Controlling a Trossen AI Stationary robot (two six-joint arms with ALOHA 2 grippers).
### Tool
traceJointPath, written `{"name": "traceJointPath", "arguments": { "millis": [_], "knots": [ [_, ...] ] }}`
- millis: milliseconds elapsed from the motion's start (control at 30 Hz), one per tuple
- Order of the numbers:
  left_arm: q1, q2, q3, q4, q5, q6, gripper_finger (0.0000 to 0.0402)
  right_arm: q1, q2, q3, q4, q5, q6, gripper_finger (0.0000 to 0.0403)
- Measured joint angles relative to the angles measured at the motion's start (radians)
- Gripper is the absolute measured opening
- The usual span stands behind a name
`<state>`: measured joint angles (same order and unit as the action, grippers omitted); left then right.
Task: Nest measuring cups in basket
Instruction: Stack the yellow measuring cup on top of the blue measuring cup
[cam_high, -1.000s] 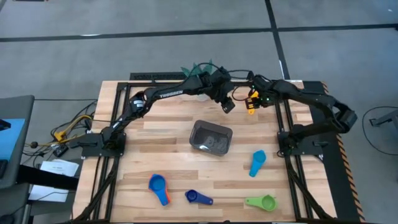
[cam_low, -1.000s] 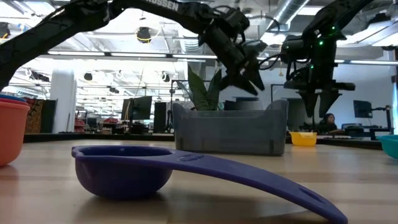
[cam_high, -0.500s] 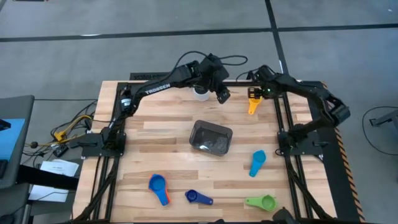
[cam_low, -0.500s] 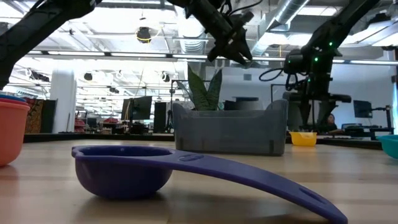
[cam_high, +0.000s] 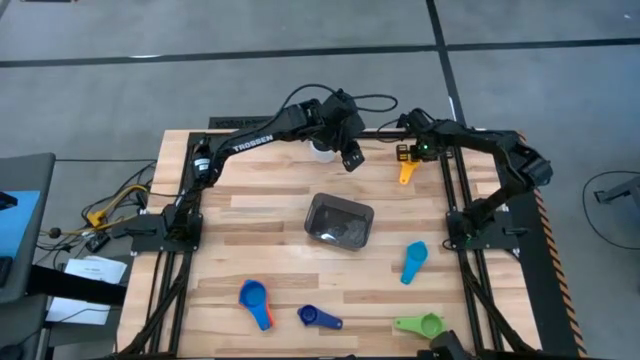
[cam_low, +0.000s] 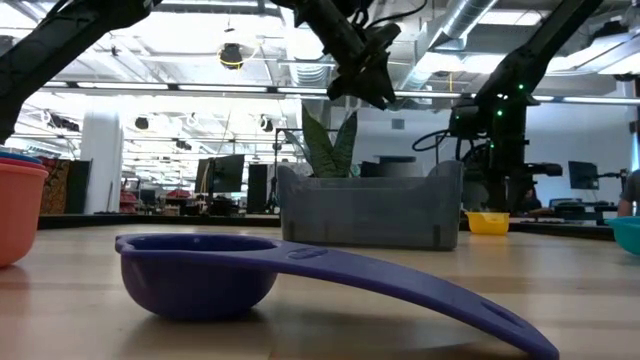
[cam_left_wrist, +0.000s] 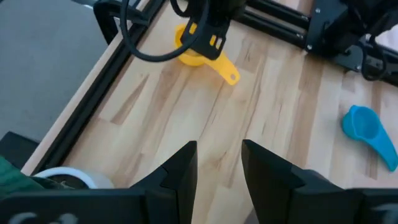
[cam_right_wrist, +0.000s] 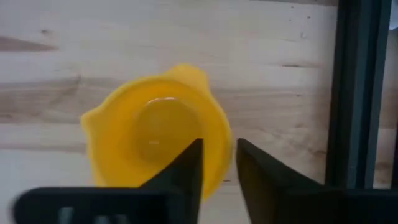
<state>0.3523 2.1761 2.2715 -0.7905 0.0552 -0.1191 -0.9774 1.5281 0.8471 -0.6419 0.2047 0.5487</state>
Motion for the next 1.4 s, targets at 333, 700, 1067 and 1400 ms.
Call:
{"name": "traceJointPath", "arguments": {
  "millis": [333,700,1067,1400],
  "knots": [
    [0.002,0.000,0.000,-0.008,0.044,0.049,0.0114,0.002,-0.008,0.002,-0.022,-0.023,0.009,0.0016],
    [0.017,-0.031,-0.001,-0.086,0.063,0.117,0.0114,0.215,-0.288,0.000,-0.087,-0.034,0.125,0.0004],
    [-0.001,-0.032,-0.001,-0.013,0.061,0.006,0.0114,0.559,-0.504,0.001,-0.079,0.107,0.188,0.0003],
    [-0.120,-0.032,-0.001,0.107,-0.063,-0.035,0.0114,0.777,-0.570,0.001,-0.024,0.170,0.204,0.0003]
  ]
}}
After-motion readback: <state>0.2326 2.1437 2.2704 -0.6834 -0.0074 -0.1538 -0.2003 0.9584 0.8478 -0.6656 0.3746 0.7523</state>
